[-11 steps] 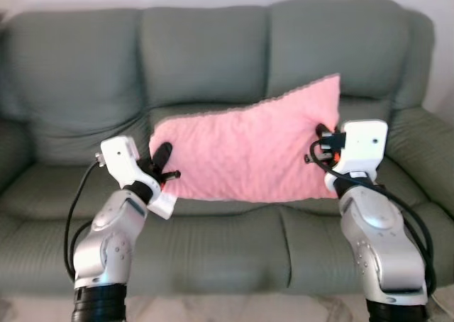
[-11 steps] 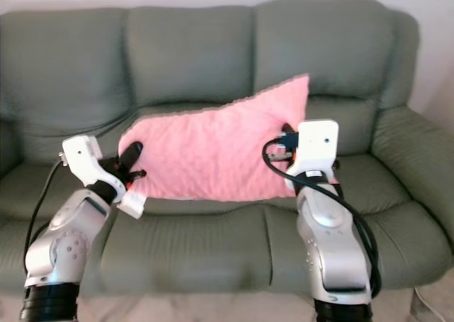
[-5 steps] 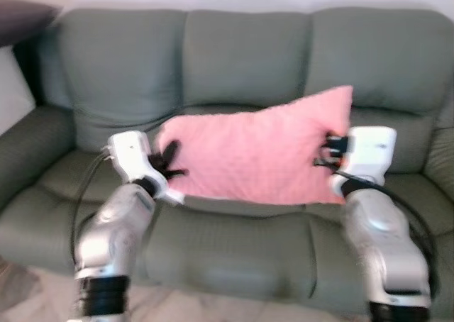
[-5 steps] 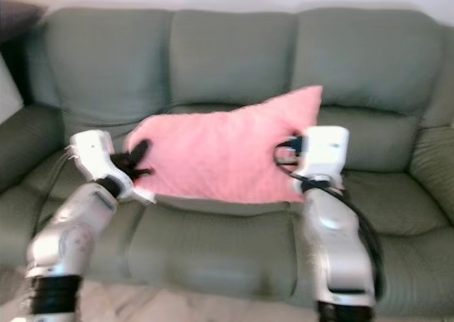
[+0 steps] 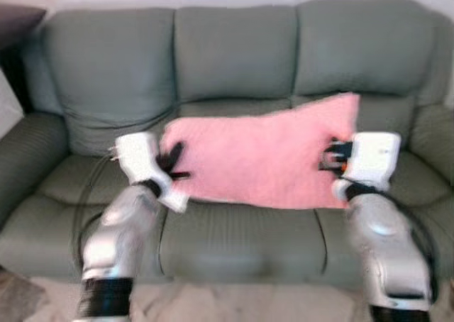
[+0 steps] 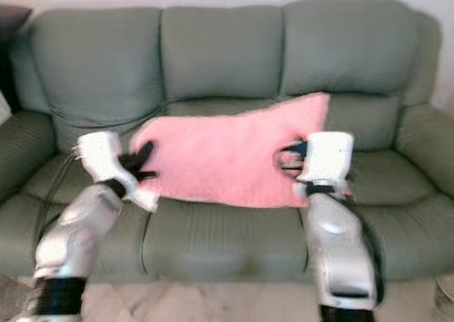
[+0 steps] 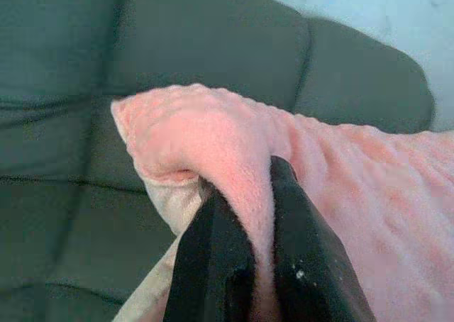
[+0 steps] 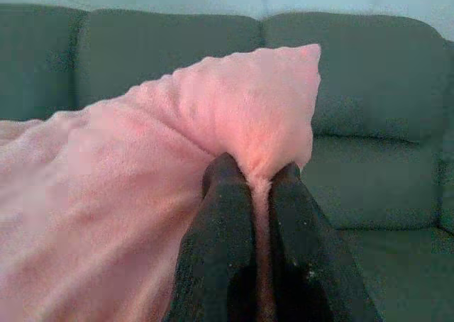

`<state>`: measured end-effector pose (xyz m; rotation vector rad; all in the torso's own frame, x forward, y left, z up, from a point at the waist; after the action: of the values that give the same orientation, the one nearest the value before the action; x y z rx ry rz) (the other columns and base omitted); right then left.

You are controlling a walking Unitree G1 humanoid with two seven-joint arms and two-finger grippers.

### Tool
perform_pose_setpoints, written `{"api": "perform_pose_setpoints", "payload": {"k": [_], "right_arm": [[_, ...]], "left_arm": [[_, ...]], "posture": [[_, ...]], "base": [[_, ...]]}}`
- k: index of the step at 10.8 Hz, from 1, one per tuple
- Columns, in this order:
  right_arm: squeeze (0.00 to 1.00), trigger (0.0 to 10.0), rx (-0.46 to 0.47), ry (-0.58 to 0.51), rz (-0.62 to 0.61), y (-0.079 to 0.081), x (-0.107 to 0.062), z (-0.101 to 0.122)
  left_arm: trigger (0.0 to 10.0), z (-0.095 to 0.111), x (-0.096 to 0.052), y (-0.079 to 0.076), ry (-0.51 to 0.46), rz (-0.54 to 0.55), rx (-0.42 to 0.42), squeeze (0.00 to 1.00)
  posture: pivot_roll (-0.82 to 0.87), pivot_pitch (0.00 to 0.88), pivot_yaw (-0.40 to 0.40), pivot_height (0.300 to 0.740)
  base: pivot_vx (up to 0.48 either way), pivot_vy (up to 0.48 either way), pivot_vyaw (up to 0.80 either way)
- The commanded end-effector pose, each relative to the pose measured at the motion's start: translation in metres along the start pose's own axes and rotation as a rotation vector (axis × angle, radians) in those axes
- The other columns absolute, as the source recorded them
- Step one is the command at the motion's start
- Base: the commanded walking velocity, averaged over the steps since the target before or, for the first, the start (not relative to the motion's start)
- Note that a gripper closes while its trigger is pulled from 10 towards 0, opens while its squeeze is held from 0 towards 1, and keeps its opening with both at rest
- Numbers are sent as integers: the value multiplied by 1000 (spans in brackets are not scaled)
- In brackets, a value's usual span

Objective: Move the pillow to the sofa

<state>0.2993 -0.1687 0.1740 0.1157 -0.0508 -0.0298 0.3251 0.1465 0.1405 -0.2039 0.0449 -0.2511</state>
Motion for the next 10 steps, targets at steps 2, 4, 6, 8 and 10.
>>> {"api": "perform_pose_setpoints", "payload": {"k": [2,4,6,8,10], "right_arm": [[0,10000,1,-43,-16,-4,0,9],[0,10000,-10,-39,-24,-7,-1,8],[0,10000,-16,-40,-23,-7,-1,8],[0,10000,-20,-42,-23,-7,-2,8],[0,10000,-22,-50,-22,-6,-2,9]], "left_arm": [[10000,-4,0,-3,2,-2,13,0],[10000,-9,-2,-2,11,-2,13,0],[10000,-11,-5,0,15,9,20,0],[10000,-14,-8,0,18,11,13,0],[10000,-13,-9,-1,8,-6,1,0]], "posture": [[-214,0,42,740],[-216,0,43,740],[-215,0,42,740],[-214,0,41,740],[-214,0,41,740]], "base": [[0,0,0],[0,0,-400],[0,0,-400],[0,0,0],[0,0,-269]]}}
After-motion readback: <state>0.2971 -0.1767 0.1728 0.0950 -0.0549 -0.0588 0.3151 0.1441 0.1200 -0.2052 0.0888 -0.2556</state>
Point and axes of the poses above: a point about 5 cm out from each wrist's last joint towards the gripper, its own x axis pointing out of the wrist towards the gripper, its own z axis along the axis of the wrist's last joint, y = z × x, the point moved 1 cm from there along x, pointing out of the wrist towards the gripper, and after that the axes turned 10 degrees about x, right-handed, at the moved point
